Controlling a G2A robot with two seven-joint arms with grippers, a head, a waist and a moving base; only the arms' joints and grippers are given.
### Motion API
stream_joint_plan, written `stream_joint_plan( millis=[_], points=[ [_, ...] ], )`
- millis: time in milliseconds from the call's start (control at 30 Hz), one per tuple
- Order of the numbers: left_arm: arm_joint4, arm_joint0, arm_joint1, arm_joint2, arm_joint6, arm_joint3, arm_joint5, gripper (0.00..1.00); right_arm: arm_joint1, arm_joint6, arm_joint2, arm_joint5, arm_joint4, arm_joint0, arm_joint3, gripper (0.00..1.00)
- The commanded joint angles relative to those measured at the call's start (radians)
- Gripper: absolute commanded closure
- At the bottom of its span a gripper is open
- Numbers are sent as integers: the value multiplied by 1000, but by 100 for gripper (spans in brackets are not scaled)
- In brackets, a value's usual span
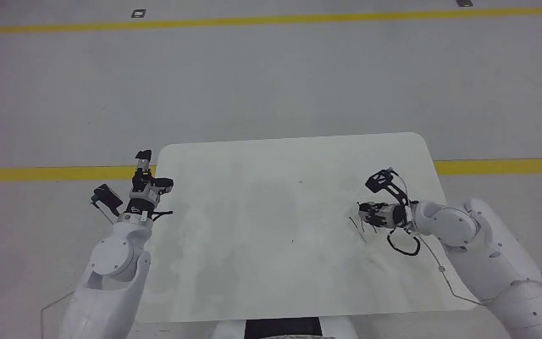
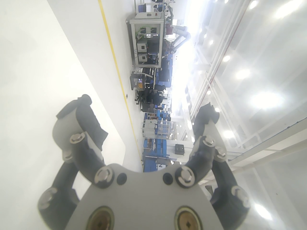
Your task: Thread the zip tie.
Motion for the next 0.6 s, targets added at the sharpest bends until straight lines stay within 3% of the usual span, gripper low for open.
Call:
stream_joint_plan(
  millis=[0, 100, 567],
  points=[
    [0, 0, 0, 0, 0, 0, 0, 0, 12, -10, -4, 0, 33, -12, -25, 100],
    [0, 0, 0, 0, 0, 0, 0, 0, 34, -2, -43, 0, 119, -4, -41, 100],
    [0, 0, 0, 0, 0, 0, 0, 0, 34, -2, -43, 0, 119, -4, -41, 100]
  ],
)
